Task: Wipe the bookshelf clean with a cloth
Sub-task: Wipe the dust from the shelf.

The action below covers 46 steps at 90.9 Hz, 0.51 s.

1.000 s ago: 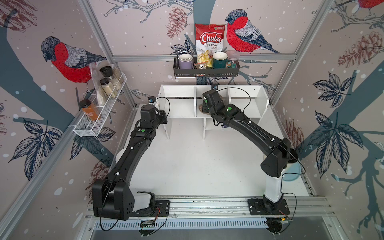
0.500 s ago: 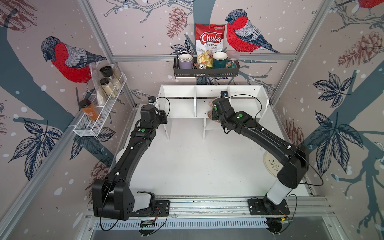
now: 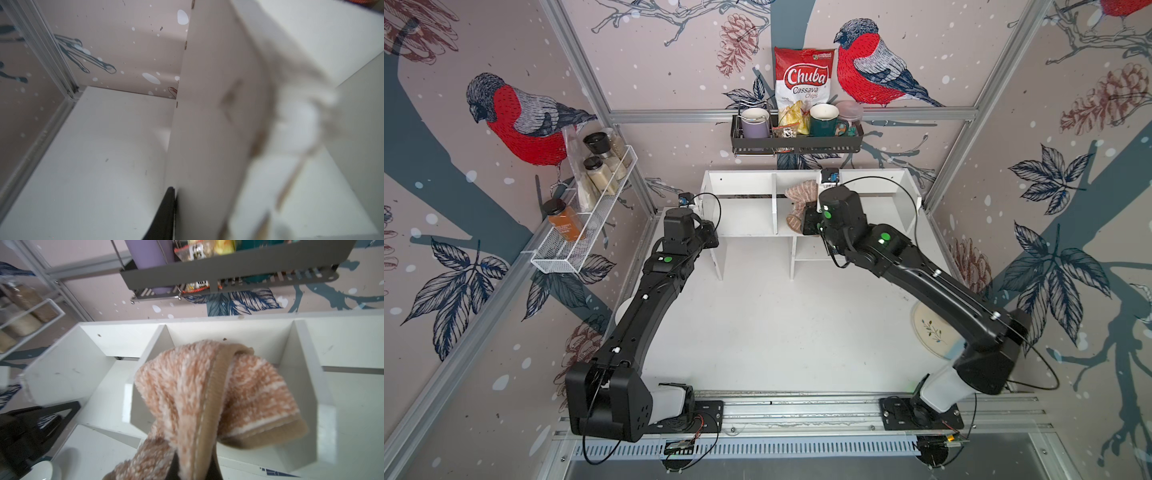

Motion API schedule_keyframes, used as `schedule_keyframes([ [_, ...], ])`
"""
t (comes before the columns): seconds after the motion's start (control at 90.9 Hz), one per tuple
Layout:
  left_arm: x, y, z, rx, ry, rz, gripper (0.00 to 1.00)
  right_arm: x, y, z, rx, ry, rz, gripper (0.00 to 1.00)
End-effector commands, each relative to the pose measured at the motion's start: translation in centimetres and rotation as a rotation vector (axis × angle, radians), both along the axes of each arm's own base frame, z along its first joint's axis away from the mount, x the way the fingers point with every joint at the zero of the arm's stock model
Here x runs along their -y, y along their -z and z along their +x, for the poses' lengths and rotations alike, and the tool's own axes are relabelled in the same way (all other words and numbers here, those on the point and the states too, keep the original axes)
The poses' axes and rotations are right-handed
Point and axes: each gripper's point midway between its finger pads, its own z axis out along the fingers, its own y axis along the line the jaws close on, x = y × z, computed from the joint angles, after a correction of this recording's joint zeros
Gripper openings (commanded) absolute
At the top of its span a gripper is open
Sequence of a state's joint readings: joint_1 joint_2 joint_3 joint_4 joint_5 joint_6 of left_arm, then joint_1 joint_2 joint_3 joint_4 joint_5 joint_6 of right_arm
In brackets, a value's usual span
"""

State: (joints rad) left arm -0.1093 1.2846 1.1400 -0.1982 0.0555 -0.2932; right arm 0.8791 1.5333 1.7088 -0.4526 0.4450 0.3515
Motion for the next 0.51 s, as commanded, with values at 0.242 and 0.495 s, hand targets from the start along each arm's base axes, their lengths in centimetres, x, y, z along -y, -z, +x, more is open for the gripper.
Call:
schedule_keyframes([
  [0.242, -2.6, -10.2, -6.1, 0.157, -0.089, -0.177, 0.77, 2.0, -4.5, -11.2, 0.065, -0.408, 0.217, 0.00],
  [0.495, 10.4, -18.3, -14.7, 0.406, 0.600, -0.384, 0.73, -0.7, -4.1, -15.0, 0.009, -0.664, 0.304, 0.00],
])
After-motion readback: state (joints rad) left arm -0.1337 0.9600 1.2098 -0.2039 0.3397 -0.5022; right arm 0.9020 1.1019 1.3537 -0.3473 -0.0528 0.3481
